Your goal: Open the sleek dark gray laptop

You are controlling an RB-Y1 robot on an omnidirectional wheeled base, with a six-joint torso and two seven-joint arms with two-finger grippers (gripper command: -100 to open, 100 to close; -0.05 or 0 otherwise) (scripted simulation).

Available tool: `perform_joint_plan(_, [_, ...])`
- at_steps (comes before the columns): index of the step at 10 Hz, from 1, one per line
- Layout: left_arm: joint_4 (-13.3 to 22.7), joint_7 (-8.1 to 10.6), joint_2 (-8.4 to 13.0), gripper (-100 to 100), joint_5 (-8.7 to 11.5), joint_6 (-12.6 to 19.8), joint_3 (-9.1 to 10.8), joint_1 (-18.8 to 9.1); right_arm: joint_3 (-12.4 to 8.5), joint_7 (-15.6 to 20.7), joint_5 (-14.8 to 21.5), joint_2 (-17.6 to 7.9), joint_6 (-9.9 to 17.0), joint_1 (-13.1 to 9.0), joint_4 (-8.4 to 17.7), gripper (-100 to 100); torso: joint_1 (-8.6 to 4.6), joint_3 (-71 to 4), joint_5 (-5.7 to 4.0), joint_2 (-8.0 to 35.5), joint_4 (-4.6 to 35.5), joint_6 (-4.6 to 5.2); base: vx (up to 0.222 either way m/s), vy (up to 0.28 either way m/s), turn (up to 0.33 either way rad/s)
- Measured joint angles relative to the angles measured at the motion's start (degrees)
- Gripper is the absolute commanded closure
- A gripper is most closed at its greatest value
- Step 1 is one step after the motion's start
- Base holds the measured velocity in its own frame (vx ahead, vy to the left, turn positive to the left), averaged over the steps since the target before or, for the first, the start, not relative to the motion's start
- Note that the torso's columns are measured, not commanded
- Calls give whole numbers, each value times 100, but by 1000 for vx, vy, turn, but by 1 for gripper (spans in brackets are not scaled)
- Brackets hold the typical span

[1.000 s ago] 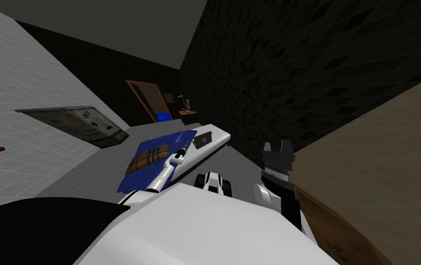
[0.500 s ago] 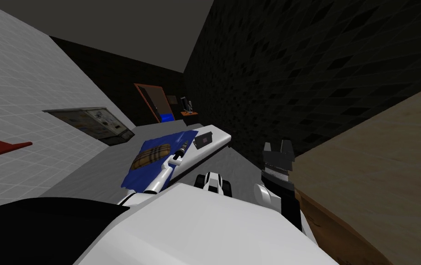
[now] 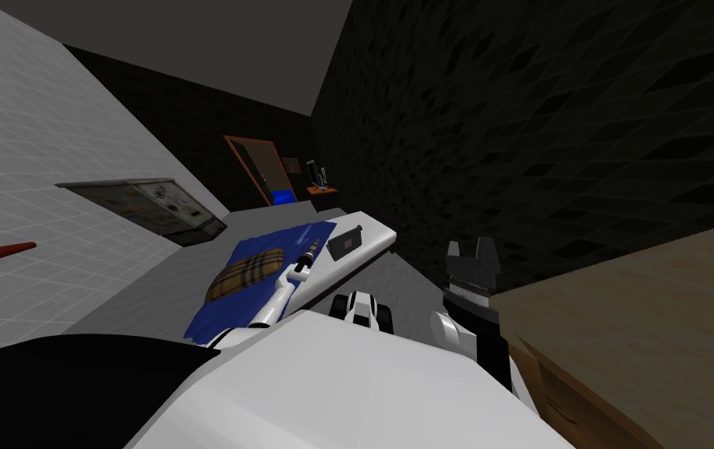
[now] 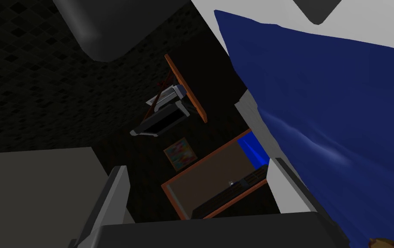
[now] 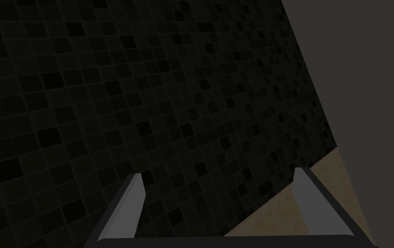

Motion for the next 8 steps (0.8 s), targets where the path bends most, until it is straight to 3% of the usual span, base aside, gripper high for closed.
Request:
perform_joint_plan(3, [145, -9, 49, -100, 21, -84, 151, -1, 1, 0, 0, 1, 1, -3, 0, 0, -10, 0, -2, 0, 0, 2, 10, -16, -153])
perform_joint_plan(6, [431, 73, 239, -100, 100, -170, 300, -101, 1, 0, 0, 1, 0, -2, 0, 0, 4, -15, 2, -24, -7, 0, 0, -14, -73])
perform_joint_plan(7, [447, 72, 240, 100, 100, -187, 307, -105, 1, 0, 0, 1, 0, -2, 0, 0, 6, -15, 2, -23, -7, -2, -4, 16, 221])
perform_joint_plan(8, [295, 61, 187, 100, 81, -136, 234, -52, 0, 0, 0, 0, 0, -1, 0, 0, 11, -12, 3, -18, -6, -6, -13, 27, 295])
